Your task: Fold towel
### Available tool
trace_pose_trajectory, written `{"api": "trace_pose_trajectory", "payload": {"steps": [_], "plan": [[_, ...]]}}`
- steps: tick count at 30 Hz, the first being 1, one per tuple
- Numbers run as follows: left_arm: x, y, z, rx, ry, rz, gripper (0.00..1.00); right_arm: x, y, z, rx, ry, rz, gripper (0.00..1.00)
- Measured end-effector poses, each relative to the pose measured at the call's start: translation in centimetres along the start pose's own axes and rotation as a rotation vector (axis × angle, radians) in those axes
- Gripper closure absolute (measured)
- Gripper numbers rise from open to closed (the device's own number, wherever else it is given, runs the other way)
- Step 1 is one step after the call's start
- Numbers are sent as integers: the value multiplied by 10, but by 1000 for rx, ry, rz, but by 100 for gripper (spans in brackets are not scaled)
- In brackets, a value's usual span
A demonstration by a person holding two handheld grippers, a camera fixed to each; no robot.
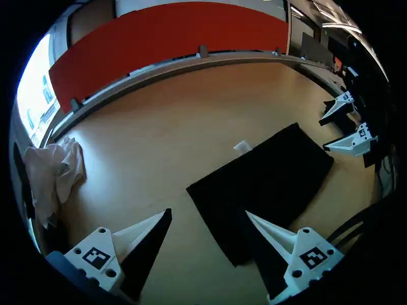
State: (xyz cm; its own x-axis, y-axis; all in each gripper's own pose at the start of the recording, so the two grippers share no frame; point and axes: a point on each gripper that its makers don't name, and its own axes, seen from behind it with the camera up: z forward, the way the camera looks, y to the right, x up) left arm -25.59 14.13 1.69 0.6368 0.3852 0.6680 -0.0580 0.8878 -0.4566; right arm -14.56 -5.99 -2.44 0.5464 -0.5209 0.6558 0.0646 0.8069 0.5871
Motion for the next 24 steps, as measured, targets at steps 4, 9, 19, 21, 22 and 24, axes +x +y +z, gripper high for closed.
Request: {"api": "trace_pose_trajectory", "payload": {"steps": [4, 9, 19, 21, 22, 24], "plan": [[-7, 3, -5, 3, -4, -21, 4, -5, -5, -4, 4, 3, 6, 2], [-17, 6, -11, 11, -10, -49, 4, -14, -12, -10, 5, 4, 13, 2], [-37, 19, -24, 7, -22, -97, 4, -32, -24, -19, 9, 0, 37, 3], [-39, 21, -25, 4, -24, -103, 4, -34, -25, -20, 9, -2, 39, 2], [-40, 22, -25, 3, -25, -105, 4, -35, -25, -20, 10, -4, 40, 2], [-42, 22, -26, 3, -26, -108, 4, -36, -25, -20, 11, -5, 39, 2]]}}
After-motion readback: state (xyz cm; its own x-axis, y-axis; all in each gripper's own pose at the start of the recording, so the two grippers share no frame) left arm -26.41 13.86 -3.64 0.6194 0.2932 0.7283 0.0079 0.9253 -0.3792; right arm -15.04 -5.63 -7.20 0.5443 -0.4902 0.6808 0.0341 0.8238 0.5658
